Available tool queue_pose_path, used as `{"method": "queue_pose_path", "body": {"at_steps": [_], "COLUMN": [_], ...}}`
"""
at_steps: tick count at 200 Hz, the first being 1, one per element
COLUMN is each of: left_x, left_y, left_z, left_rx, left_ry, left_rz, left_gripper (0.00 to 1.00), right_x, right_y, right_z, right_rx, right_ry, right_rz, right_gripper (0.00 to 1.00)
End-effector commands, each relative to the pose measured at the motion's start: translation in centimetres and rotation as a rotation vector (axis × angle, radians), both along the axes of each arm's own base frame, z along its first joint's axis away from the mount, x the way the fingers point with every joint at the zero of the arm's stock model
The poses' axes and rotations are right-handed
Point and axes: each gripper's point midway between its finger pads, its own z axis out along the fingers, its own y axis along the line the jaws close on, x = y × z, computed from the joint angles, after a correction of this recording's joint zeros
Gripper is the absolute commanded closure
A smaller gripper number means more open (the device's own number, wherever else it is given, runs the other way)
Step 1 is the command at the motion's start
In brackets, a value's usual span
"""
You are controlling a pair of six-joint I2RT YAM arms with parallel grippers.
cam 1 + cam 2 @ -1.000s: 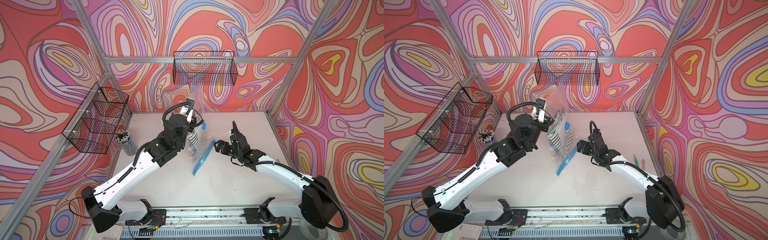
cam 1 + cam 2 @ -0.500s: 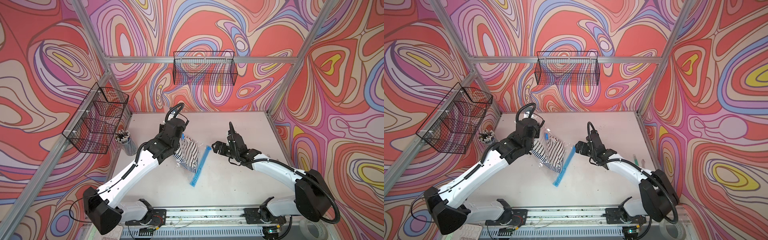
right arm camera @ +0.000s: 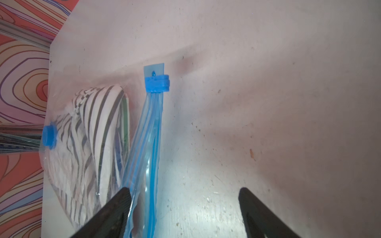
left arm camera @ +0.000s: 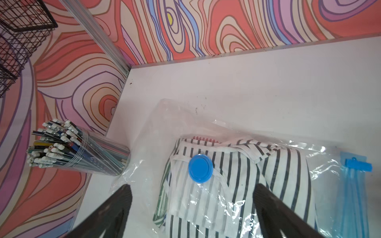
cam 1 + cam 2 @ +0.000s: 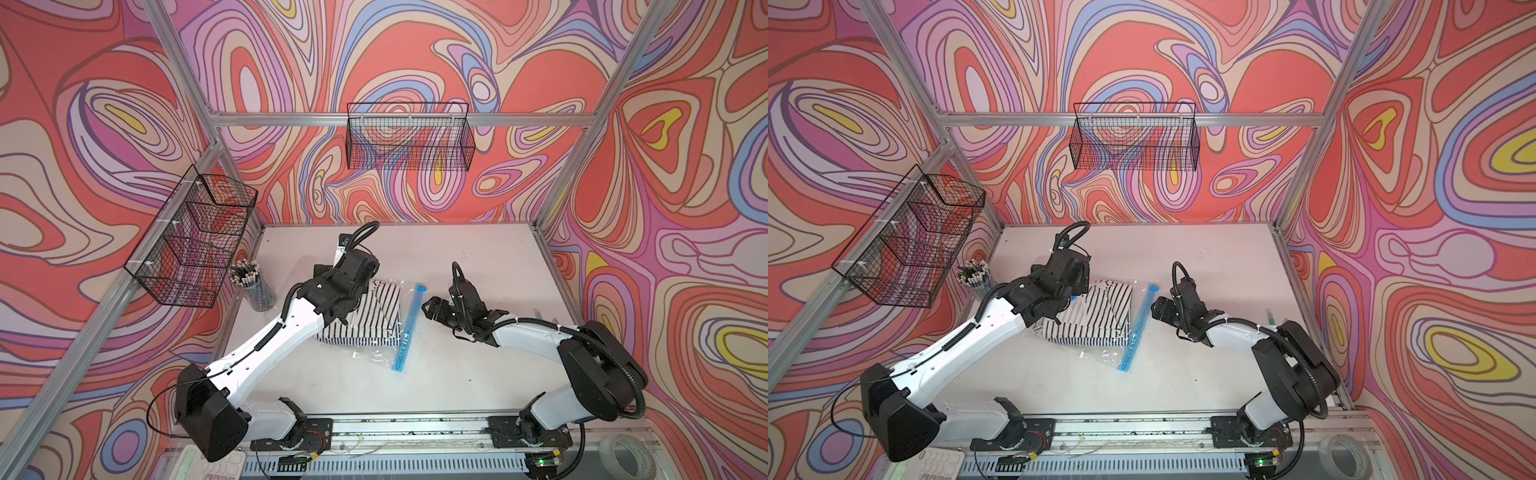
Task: Take the tank top out of the vacuum bag
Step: Adjust the vacuum bag at the center of the board.
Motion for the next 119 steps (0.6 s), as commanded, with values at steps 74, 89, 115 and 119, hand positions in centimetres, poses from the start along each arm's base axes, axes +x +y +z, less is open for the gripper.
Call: {"method": "queue_pose_path", "body": {"at_steps": [74, 89, 115, 119], "left_x": [-3.6, -4.3, -5.1, -5.2], "left_y": [-6.0, -7.0, -7.2, -7.3], "left_z": [-2.7, -3.0, -3.8, -3.9], "left_rx": [-0.283, -0.304, -0.332, -0.335], "left_ry": [0.156, 0.156, 0.166, 0.169], "left_rz": [-0.271, -0.332, -0.349, -0.356], "left_gripper": [0.00, 0.00, 0.01, 0.01], "right_x": [2.2, 2.7, 3.5, 3.6], "right_y": [3.0, 3.5, 3.8, 3.9], "right_z": [-2.4, -2.8, -2.6, -2.5], "right_rx": [0.141, 0.149, 0.147, 0.150], "right_ry": [-0.016, -0.017, -0.039, -0.044], "right_rz": [0.023, 0.029, 0.033, 0.034], "right_gripper": [0.39, 0.50, 0.64, 0.65]}}
